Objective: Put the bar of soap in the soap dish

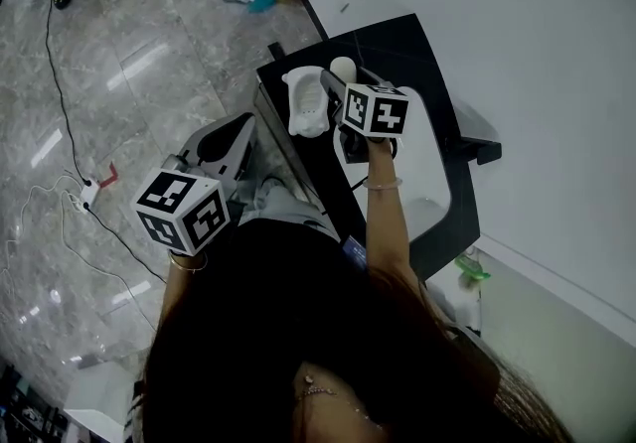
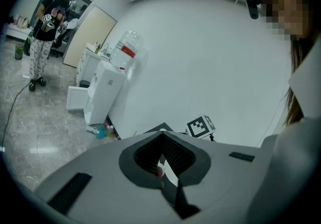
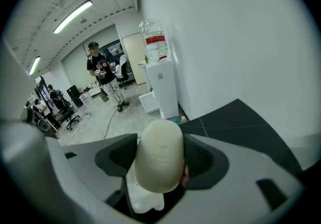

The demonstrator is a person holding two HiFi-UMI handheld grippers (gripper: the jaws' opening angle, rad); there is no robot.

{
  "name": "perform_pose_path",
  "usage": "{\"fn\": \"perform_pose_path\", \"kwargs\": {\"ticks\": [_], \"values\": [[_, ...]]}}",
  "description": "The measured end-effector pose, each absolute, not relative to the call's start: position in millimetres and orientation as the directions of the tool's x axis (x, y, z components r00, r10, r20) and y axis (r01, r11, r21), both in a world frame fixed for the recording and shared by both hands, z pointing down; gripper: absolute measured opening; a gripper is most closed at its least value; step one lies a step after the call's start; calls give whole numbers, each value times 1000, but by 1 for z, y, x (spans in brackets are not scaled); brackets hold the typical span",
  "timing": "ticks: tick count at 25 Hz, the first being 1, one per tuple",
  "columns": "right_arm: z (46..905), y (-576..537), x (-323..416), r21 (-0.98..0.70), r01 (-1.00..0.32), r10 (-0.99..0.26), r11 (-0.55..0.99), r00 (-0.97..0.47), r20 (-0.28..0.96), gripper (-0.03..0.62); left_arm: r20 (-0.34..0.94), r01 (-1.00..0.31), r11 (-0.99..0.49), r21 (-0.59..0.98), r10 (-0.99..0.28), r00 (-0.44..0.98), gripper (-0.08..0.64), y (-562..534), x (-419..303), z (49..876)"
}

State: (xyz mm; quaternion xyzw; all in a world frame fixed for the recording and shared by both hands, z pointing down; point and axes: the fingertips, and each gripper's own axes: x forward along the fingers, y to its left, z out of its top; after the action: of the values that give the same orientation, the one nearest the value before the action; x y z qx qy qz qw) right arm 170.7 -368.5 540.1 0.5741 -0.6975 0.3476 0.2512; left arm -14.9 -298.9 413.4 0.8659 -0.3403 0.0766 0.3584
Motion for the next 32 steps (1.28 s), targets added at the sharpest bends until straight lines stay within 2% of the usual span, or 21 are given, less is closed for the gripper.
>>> {"fn": "perform_pose_path", "kwargs": {"ticks": [13, 32], "values": [[546, -358, 125, -211, -962, -618, 172, -272, 738, 299, 383, -665, -482, 570, -561, 734, 0, -291, -30, 414], [576, -343, 119, -125, -984, -623, 127, -177, 762, 301, 405, -669, -469, 577, -548, 732, 0, -284, -38, 424]]}}
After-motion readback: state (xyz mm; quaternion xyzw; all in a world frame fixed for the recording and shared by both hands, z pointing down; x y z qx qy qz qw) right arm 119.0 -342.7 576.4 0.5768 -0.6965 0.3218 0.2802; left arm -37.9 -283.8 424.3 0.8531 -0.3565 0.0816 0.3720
